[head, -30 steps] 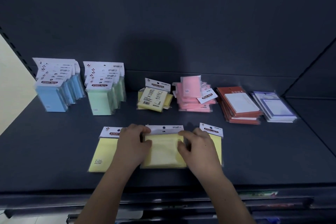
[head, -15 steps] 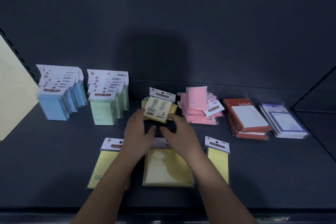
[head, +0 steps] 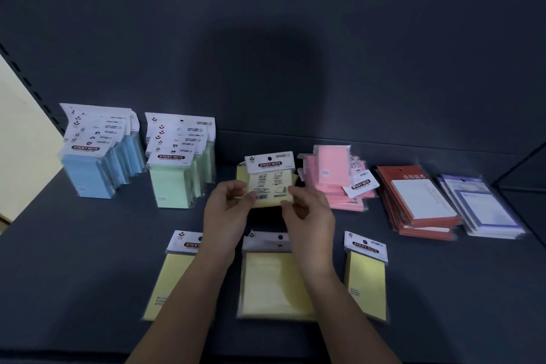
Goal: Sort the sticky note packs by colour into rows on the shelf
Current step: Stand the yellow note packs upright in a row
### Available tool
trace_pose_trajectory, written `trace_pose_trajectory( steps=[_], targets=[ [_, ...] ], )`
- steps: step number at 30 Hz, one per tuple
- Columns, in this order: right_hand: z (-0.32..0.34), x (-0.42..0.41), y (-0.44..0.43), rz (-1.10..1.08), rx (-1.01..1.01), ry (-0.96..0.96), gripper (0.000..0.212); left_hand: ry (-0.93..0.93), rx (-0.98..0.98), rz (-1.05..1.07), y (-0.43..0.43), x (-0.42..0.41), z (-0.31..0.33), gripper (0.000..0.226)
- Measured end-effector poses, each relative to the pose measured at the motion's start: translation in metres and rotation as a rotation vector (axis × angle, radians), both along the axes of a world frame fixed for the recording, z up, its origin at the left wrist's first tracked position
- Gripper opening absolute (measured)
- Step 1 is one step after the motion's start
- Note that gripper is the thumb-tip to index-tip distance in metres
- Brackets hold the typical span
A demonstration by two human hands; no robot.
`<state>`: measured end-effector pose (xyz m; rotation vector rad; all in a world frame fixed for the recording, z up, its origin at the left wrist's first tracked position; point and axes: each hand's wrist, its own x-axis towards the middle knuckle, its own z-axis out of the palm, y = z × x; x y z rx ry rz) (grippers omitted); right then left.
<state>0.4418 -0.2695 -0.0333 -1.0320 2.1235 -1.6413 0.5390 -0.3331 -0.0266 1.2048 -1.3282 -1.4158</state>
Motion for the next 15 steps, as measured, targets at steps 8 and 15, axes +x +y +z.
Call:
trace_pose_trajectory(
  steps=[8, 15],
  targets=[
    [0.02, 0.018, 0.013, 0.171, -0.274, 0.445, 0.015, 0.185, 0.203, -0.172, 0.015, 0.014, 0.022, 0.03],
    [0.027, 0.035, 0.029, 0.597, -0.221, 0.302, 0.017, 0.353, 0.381, -0.215, 0.025, 0.027, 0.032, 0.024]
  ],
)
